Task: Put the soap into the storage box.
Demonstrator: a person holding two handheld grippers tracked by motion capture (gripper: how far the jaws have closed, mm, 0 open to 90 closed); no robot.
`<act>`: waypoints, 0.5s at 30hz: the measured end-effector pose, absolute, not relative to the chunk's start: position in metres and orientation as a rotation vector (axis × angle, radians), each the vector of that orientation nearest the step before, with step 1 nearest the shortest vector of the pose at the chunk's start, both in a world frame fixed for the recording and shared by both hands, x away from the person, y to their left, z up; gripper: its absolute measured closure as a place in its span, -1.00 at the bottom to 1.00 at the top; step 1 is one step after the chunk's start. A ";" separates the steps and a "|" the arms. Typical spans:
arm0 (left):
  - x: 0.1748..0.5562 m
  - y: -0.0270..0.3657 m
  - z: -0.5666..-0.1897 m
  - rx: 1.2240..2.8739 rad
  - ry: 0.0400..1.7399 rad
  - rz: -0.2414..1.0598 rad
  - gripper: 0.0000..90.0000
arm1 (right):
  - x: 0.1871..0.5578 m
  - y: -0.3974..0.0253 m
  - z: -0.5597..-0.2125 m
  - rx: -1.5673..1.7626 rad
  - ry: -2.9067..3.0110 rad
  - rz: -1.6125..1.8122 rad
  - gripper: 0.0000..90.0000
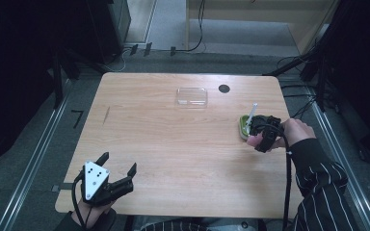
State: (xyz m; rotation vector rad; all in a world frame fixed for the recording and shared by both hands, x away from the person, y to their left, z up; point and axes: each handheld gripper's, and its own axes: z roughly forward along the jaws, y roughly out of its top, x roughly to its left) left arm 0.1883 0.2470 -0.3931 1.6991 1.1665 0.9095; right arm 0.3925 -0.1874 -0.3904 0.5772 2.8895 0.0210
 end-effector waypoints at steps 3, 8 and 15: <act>0.188 0.247 -0.393 1.697 1.167 0.909 -0.70 | 0.396 -0.189 -0.389 0.576 2.883 0.025 -0.14; 0.188 0.247 -0.393 1.696 1.167 0.909 -0.70 | 0.401 -0.191 -0.388 0.557 2.884 0.019 -0.14; 0.188 0.248 -0.393 1.695 1.169 0.909 -0.70 | 0.410 -0.192 -0.392 0.533 2.893 0.007 -0.14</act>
